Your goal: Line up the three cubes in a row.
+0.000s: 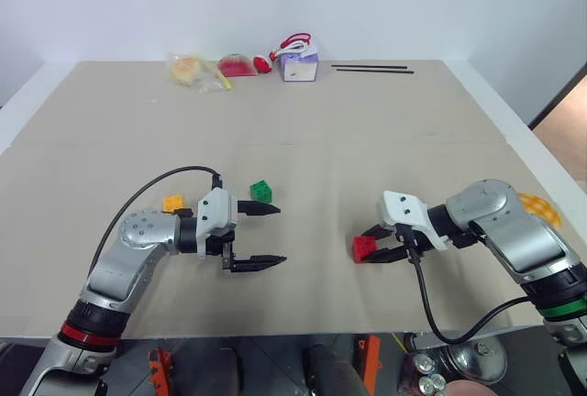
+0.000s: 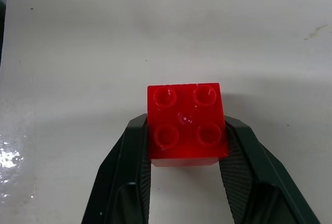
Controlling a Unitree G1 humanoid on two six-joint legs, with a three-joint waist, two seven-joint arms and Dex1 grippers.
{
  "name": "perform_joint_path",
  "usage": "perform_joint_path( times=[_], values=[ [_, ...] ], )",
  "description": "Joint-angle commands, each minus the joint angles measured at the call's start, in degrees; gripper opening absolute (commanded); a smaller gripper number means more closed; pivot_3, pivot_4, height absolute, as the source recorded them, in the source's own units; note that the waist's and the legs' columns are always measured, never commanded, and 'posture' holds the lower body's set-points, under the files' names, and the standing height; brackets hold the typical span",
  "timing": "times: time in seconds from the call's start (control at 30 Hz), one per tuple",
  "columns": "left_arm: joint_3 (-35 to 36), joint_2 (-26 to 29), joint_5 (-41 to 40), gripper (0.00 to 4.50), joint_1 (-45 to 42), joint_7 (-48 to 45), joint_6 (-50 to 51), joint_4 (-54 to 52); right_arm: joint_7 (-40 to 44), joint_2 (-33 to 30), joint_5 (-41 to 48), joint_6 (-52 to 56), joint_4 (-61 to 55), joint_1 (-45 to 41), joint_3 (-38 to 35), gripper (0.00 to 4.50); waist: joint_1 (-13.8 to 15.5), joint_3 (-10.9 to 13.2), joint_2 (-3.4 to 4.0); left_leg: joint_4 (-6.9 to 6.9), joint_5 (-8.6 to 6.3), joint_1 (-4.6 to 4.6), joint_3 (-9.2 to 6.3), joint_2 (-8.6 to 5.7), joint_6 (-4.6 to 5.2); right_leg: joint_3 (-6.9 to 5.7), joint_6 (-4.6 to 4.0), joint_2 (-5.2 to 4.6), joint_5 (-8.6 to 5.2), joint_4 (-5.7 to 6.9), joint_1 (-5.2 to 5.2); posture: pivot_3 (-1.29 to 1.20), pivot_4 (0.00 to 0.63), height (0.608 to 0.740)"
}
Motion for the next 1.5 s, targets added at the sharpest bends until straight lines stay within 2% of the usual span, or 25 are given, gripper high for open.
perform_joint_path(
  times=[0.03,0.07,0.23,0.3,0.53,0.77,1.03,1.3,1.5],
  values=[
    [1.2,0.2,-1.4,4.5,0.1,0.5,0.4,-2.6,0.1,0.8,-0.2,-0.4,-0.8,0.3,-0.7,1.75,0.0,0.0,0.0,0.0,0.0,0.01,0.0,0.0,0.0,0.0,-0.01,0.01,0.01,0.02,0.0,0.0,0.15,0.74],
    [1.2,0.2,-1.4,4.5,0.2,0.6,0.6,-2.8,0.0,0.9,-0.1,-0.3,-0.9,0.3,-0.8,2.3,0.0,0.0,0.0,0.01,0.0,0.02,0.0,0.01,0.0,0.01,-0.01,0.02,0.01,0.03,0.0,0.0,0.15,0.74],
    [2.2,-0.5,-2.0,4.5,1.1,3.2,1.5,-3.5,1.3,1.3,4.5,2.7,-3.6,-0.3,-4.0,4.06,0.0,0.0,0.01,0.01,0.0,-0.01,0.01,0.01,0.0,0.06,0.07,0.02,0.05,0.04,-0.01,0.0,0.15,0.74],
    [3.5,-1.5,-2.6,4.5,1.5,6.1,2.7,-3.9,1.1,1.3,7.4,5.0,-5.0,-1.5,-6.3,4.47,0.1,0.0,0.0,0.01,0.0,-0.03,0.0,0.0,0.0,0.04,0.23,0.02,0.12,0.03,-0.01,0.0,0.15,0.74],
    [9.0,-6.3,-1.7,4.5,5.6,22.1,7.0,-7.7,-2.7,3.5,19.2,14.2,-9.2,-4.9,-15.5,4.47,0.1,0.0,-0.02,0.0,0.0,-0.01,-0.05,0.02,0.0,0.0,0.24,0.04,0.15,0.04,0.02,0.0,0.15,0.74],
    [7.9,-8.9,2.5,4.5,3.4,29.6,8.0,-3.2,-10.6,8.7,16.4,12.9,-6.2,-5.6,-15.0,4.47,0.1,0.0,-0.05,0.11,0.0,-0.02,-0.01,-0.02,0.0,0.07,0.24,0.03,0.16,0.04,0.04,0.0,0.15,0.74],
    [4.3,-10.3,5.2,4.5,-1.6,25.4,4.5,8.1,-12.9,10.9,15.8,13.2,-6.3,-5.9,-14.0,4.47,0.1,0.0,-0.05,0.1,0.0,-0.07,-0.01,-0.03,0.0,0.08,0.3,0.04,0.23,0.04,0.0,0.0,0.15,0.74],
    [3.8,-10.6,8.1,4.5,-11.4,20.1,-1.8,23.9,-14.3,11.1,16.3,13.9,-7.8,-5.3,-14.2,4.47,0.1,0.0,-0.05,0.09,0.0,-0.08,-0.02,-0.03,0.0,0.07,0.3,0.06,0.23,0.03,0.0,0.0,0.15,0.74],
    [2.3,-11.4,10.4,4.5,-14.6,17.4,-3.8,30.2,-15.6,10.7,16.5,14.7,-9.4,-4.5,-14.8,4.47,0.1,0.0,-0.05,0.02,0.0,-0.09,-0.03,-0.03,0.0,0.08,0.31,0.06,0.19,0.03,-0.02,0.0,0.15,0.74]
  ],
)
